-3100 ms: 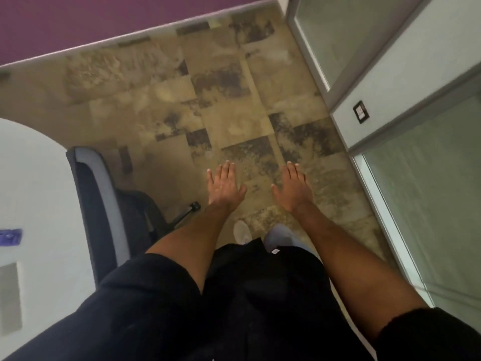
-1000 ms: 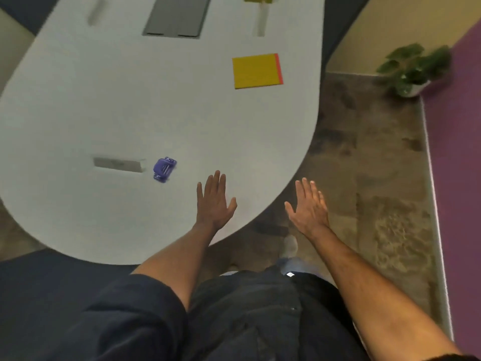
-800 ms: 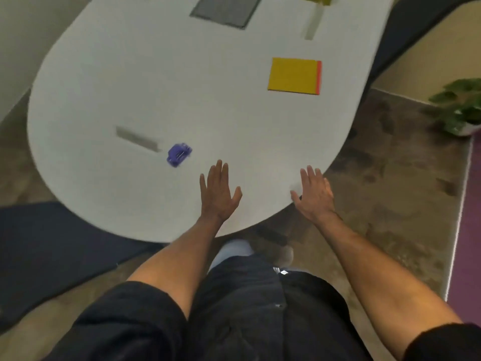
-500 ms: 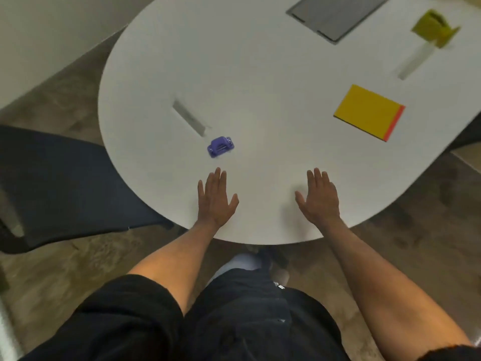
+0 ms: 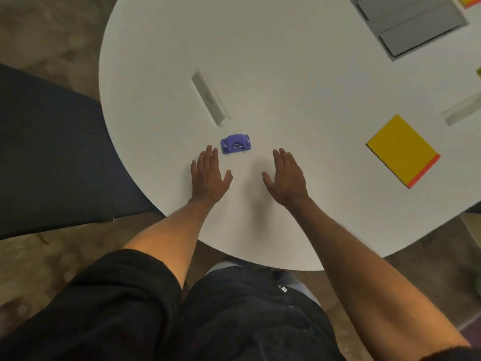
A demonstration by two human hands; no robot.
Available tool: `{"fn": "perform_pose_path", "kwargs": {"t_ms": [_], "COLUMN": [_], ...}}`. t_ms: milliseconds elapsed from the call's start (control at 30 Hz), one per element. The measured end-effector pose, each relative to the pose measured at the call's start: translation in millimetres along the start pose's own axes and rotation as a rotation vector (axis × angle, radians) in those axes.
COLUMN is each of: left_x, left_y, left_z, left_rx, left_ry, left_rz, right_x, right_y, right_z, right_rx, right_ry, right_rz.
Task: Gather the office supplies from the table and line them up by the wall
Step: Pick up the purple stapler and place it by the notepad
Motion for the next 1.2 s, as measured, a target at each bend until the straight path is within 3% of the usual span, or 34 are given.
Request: {"fn": "perform_pose_path", "kwargs": {"t_ms": [333,567,700,900,1033,1200], "left_x": [3.3,-1.3,-7.7,-12.6,-14.5,-35.2], "left_y": [60.9,85.7,100.5,112.4,113.0,102.7], "left_z": [12.0,15.6,17.3,15.2,12.8,22.1], "left_rx": [-0.013,-0.165,-0.189,-0.233,-0.210,-0.125], "left_ry": [-0.386,-0.533,-0.601,-0.744,-0.780,-0.793], "left_rz": [-0.063,-0.030,-0.035,-0.175,-0.259,-0.215], "right_x": [40.7,53.2,57.4,54.8,45.7,17.8], "right_y": [72.9,119.1,131.4,133.7,132.7,110.0], "right_z": [-3.3,-1.1,3.6,8.0,2.2,-7.8], "right_rx": [0.146,0.244,0.218,0.217,0.234,0.215], "right_ry": [0.241,0.368,0.488,0.772,0.912,0.956], "right_rz": [-0.014,0.035,0.033,0.109,0.175,0.145]}}
Point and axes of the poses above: each hand's wrist, its own y-axis towards the middle knuckle, its own z-axis out of the palm, x = y × z, the point moved 4 cm from there along y, towards the middle knuckle, and after that the axes turned 13 degrees about x, right-handed, at the moved point
